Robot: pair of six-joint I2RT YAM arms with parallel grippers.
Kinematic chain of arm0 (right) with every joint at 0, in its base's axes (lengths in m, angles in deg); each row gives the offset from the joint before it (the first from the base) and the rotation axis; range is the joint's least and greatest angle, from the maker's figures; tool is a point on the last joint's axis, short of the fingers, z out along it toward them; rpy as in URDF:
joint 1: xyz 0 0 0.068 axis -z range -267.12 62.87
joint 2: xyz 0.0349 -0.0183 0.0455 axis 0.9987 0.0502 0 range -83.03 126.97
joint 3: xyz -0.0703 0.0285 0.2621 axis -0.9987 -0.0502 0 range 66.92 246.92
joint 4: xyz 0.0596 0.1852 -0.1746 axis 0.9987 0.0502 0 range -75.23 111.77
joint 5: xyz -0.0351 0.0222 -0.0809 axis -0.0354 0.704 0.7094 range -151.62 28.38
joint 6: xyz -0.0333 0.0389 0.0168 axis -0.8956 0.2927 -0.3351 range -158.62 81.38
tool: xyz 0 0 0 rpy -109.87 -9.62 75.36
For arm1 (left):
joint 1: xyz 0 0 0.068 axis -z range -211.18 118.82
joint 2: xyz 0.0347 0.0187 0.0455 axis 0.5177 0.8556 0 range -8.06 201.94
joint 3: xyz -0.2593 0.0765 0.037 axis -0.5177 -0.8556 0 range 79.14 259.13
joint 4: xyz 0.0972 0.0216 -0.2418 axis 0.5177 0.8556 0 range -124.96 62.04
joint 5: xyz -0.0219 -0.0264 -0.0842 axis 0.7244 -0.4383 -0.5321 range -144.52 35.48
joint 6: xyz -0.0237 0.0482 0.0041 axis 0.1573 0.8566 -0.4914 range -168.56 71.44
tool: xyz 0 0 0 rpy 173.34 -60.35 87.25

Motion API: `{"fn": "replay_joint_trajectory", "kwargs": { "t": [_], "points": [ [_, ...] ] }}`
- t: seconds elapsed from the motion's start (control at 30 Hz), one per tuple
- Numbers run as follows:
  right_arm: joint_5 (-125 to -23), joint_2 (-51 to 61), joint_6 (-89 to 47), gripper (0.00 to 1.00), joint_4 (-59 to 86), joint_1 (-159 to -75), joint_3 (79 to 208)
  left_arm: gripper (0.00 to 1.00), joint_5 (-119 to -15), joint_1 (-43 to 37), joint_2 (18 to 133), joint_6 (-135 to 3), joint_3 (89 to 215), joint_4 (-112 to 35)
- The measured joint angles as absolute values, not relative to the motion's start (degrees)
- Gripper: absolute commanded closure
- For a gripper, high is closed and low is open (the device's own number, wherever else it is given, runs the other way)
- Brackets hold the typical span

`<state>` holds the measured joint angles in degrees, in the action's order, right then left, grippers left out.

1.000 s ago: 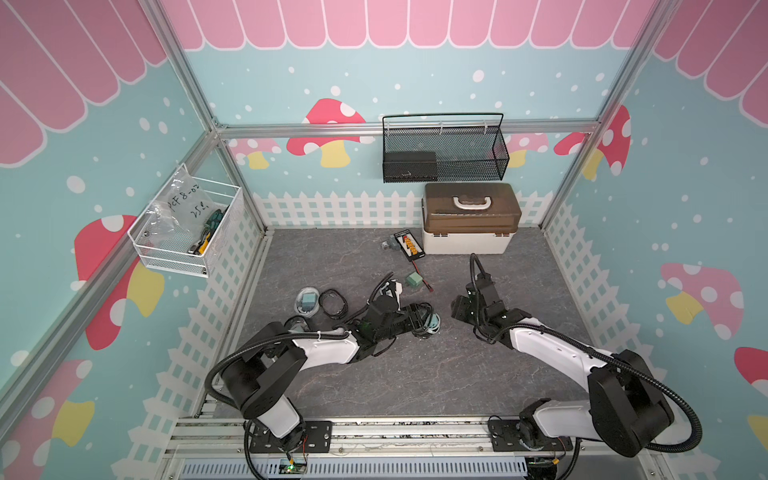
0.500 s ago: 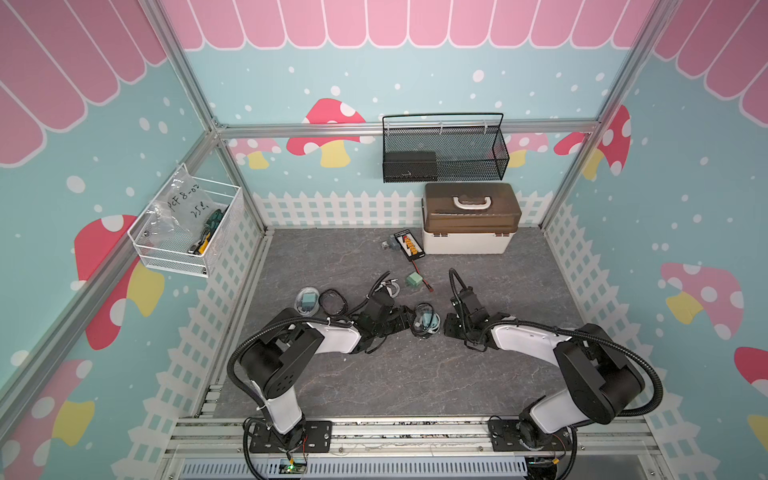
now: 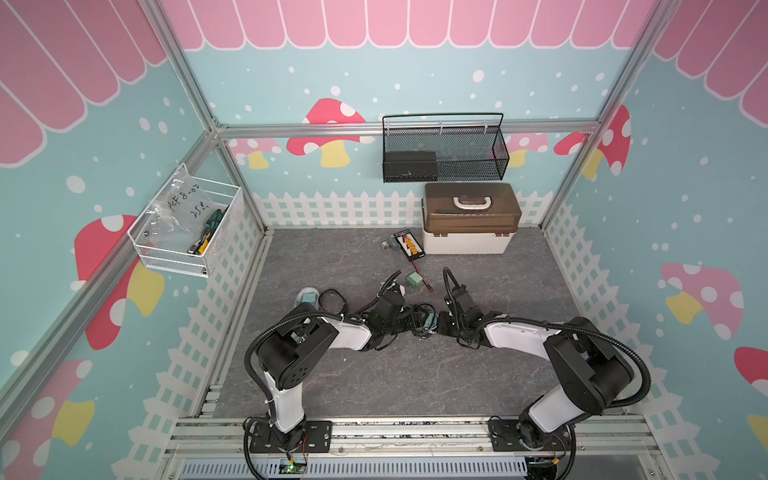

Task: Pack away charging kits
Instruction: Close the storage bag at the center of the board.

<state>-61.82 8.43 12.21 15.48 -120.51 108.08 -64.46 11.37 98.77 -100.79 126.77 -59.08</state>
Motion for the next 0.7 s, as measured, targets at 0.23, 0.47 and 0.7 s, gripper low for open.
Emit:
{"fn": "replay_joint_trajectory", "kwargs": {
  "t": [0.23,0.47,0.7],
  "points": [
    [-63.2,10.5,12.7,0.99,13.1,-120.6,109.0,0.28,-63.3,11.8,98.8,-100.8,126.8,-58.8],
    [-63.6,10.4,12.7,1.00,11.9,-121.1,109.0,0.29,-63.1,11.9,98.9,-101.2,125.0,-62.3],
    [-63.2,10.4,12.6,1.00,10.4,-122.0,109.0,0.24,-63.1,12.1,99.0,-101.8,123.2,-66.4]
  ]
}}
